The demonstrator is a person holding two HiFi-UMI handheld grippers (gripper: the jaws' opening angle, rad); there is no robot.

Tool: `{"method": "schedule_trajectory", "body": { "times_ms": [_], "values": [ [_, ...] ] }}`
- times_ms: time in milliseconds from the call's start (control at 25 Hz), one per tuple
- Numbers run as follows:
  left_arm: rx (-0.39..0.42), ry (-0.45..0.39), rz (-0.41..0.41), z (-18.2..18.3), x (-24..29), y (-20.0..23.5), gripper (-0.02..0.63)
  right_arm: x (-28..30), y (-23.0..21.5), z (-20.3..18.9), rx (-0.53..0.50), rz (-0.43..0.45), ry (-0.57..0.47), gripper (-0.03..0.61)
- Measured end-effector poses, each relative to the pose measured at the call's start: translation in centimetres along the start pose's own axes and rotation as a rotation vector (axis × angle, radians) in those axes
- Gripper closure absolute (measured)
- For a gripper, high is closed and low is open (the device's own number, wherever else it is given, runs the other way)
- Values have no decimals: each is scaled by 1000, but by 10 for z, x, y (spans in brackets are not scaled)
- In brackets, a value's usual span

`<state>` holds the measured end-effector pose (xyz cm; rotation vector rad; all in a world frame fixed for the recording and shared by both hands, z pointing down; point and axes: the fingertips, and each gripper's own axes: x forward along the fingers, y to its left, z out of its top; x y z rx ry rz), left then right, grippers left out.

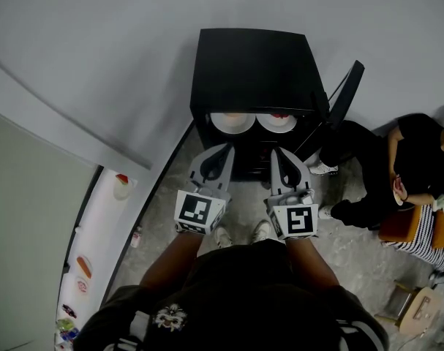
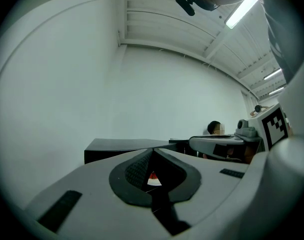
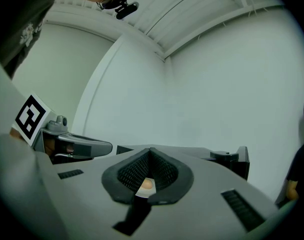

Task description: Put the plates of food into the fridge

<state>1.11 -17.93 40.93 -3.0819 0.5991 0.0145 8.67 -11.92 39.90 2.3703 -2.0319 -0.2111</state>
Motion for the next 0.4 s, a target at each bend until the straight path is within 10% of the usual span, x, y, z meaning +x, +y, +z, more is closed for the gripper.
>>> {"method": "schedule_trajectory", "body": {
  "times_ms": [400],
  "values": [
    [24, 6, -12, -3, -4, -4, 591, -2, 5, -1, -55, 16, 36, 554]
  ]
}}
